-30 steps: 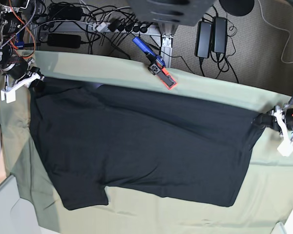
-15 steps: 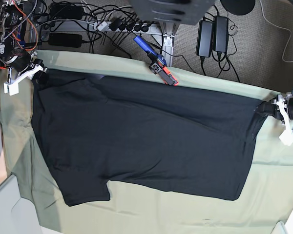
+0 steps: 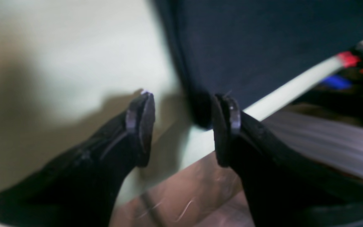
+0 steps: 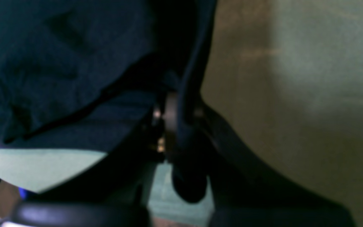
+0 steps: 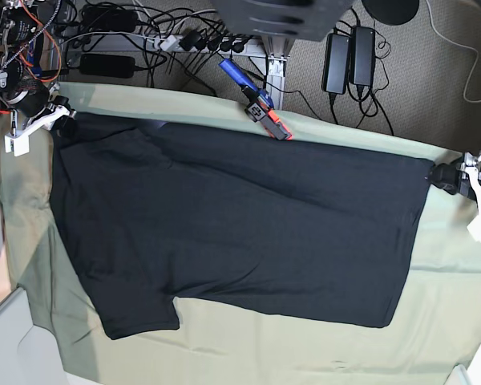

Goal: Fold the T-shirt properly
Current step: 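Lower the shirt flat and release with both grippers, then grasp the shirt's hem corners with both grippers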

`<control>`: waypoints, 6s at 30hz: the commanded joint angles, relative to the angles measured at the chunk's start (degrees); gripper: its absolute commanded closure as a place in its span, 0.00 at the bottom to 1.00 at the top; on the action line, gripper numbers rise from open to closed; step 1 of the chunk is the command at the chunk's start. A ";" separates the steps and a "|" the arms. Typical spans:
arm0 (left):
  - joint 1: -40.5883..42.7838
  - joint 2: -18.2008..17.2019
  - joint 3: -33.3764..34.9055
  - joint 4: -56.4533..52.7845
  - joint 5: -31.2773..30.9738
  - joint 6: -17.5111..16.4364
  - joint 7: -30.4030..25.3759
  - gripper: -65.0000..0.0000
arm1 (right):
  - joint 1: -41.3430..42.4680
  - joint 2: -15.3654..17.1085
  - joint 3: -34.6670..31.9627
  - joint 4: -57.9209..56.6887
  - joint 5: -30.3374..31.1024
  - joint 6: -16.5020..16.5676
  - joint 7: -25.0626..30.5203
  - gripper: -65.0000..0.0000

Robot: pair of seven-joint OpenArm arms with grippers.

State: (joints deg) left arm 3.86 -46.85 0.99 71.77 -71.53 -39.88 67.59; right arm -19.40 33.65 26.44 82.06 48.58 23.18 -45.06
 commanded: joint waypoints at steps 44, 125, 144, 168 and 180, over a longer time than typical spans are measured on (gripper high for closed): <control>-40.48 24.46 -0.57 -41.09 38.82 1.90 -38.45 0.65 | 0.00 1.42 0.87 0.50 -2.23 3.82 1.53 1.00; -42.86 24.46 12.66 -31.63 31.74 -0.12 -30.01 1.00 | 34.97 5.84 -1.86 -14.56 -9.66 3.65 5.86 0.39; -42.73 22.71 12.66 -31.65 32.00 -0.12 -28.13 1.00 | 54.03 -5.86 -14.01 -45.42 -21.88 3.69 17.73 0.39; -42.03 20.02 12.66 -31.65 32.15 -0.12 -28.35 1.00 | 55.76 -6.84 -16.72 -45.07 -24.20 3.78 19.93 0.92; -40.17 16.72 12.66 -31.65 31.28 -0.12 -26.95 1.00 | 55.71 -5.38 -16.72 -44.87 -23.63 4.07 19.39 1.00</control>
State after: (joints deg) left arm -34.61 -28.88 13.93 39.27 -39.99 -39.05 41.34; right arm 34.76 26.72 9.54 35.99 24.43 23.27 -26.85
